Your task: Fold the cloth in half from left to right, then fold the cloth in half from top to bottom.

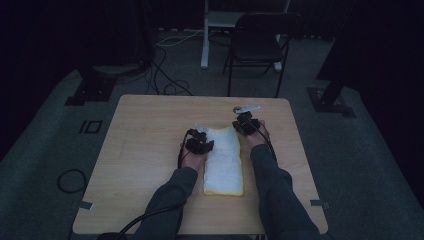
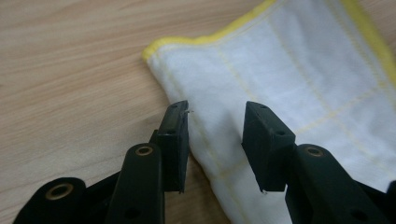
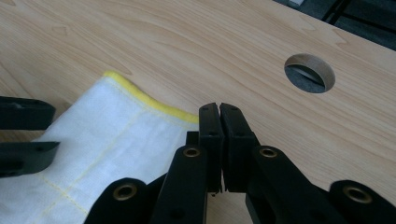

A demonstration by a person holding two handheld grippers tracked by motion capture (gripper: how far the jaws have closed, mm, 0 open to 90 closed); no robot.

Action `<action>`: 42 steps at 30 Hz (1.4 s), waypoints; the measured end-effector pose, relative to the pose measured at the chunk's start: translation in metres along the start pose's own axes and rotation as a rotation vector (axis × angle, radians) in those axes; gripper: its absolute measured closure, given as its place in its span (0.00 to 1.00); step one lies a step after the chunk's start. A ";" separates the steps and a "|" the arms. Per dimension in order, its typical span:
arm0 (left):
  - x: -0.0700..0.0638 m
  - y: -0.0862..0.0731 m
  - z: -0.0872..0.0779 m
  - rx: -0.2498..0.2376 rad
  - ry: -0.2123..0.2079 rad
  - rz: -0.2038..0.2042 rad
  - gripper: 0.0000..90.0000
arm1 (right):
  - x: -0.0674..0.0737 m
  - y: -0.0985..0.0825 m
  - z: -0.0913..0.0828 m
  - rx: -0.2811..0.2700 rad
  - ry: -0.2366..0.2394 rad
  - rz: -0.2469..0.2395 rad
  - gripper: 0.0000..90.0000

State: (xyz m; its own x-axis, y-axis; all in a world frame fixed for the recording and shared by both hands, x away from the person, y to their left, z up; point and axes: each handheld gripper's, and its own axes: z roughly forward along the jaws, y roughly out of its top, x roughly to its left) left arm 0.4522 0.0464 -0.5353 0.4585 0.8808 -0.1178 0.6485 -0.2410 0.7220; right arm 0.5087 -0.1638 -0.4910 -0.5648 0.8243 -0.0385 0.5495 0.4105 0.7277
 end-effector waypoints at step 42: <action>0.033 0.023 0.004 -0.020 -0.027 -0.129 0.65 | 0.004 -0.023 0.018 0.015 0.037 0.100 0.66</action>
State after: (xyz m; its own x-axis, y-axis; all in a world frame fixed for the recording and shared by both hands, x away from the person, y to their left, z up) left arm 0.4850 0.0685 -0.5248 0.3884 0.8927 -0.2286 0.6908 -0.1178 0.7134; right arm 0.5051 -0.1630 -0.5199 -0.5292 0.8464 0.0593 0.6129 0.3330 0.7166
